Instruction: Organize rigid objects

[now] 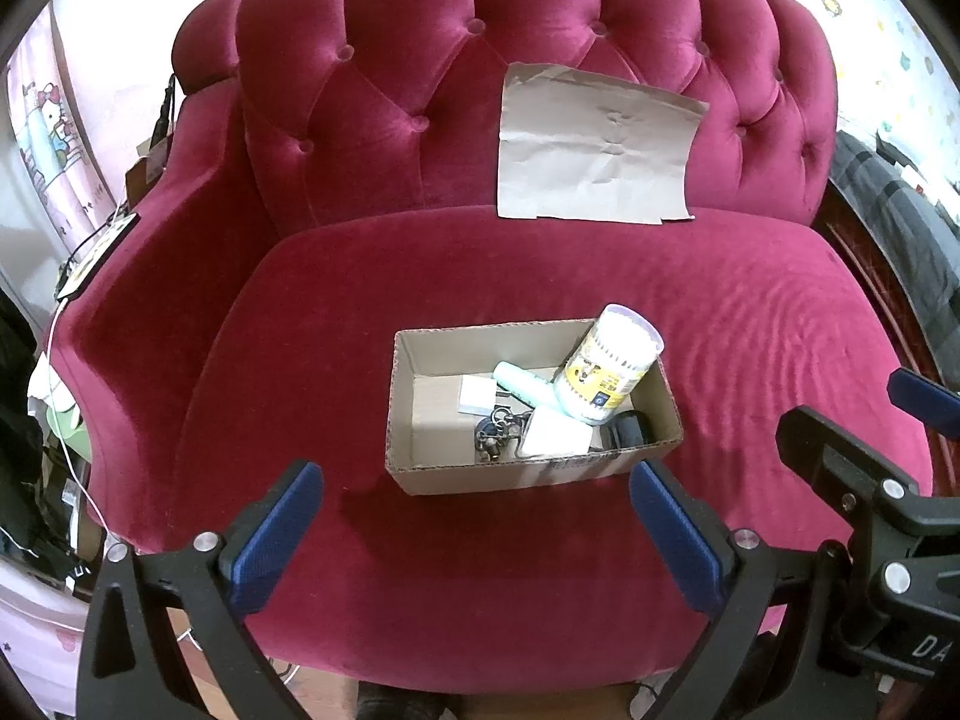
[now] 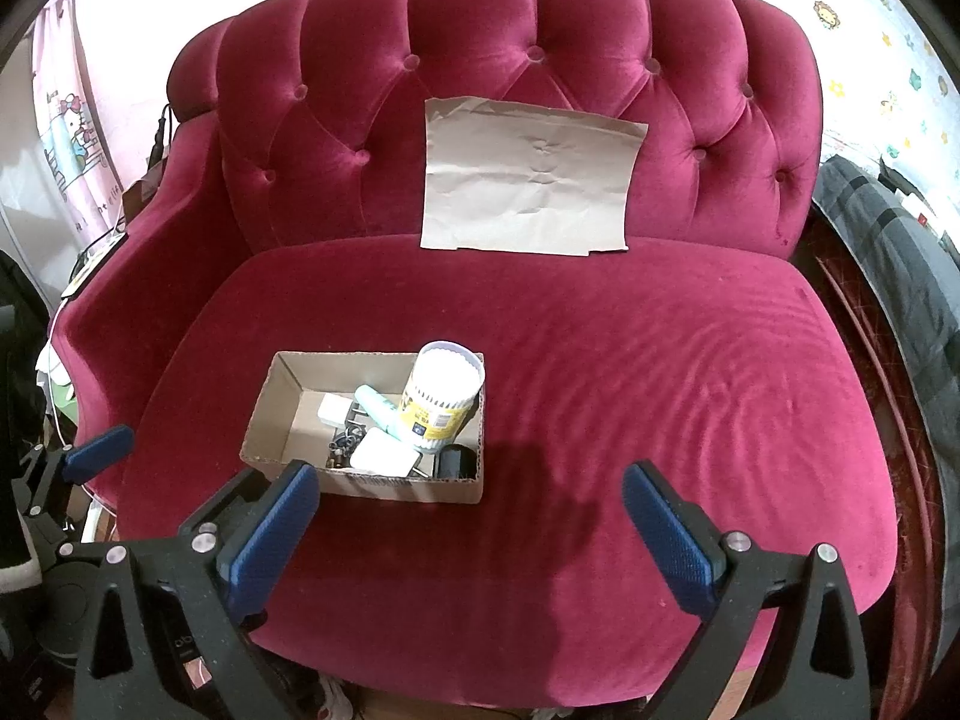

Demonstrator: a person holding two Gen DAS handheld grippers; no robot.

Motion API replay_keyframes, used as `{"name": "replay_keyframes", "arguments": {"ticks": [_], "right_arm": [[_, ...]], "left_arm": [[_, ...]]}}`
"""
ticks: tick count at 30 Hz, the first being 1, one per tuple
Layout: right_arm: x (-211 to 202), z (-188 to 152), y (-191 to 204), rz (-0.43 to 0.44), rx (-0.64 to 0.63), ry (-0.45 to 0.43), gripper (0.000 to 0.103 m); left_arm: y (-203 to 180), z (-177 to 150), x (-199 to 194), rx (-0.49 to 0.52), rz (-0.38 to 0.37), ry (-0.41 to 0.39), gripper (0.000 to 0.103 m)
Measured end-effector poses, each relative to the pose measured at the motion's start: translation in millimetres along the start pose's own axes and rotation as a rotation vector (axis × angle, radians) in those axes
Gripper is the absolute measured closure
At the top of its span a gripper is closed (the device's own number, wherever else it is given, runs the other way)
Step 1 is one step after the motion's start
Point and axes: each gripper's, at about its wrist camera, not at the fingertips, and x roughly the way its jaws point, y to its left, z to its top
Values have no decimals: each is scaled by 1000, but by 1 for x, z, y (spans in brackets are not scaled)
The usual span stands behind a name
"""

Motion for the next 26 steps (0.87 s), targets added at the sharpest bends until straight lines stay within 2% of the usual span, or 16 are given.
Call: {"name": "replay_keyframes", "arguments": {"ticks": [26], "right_arm": [[8, 2, 3, -3, 9, -5, 0]], "left_arm": [[-1, 4, 8, 15, -3, -19, 0]]}}
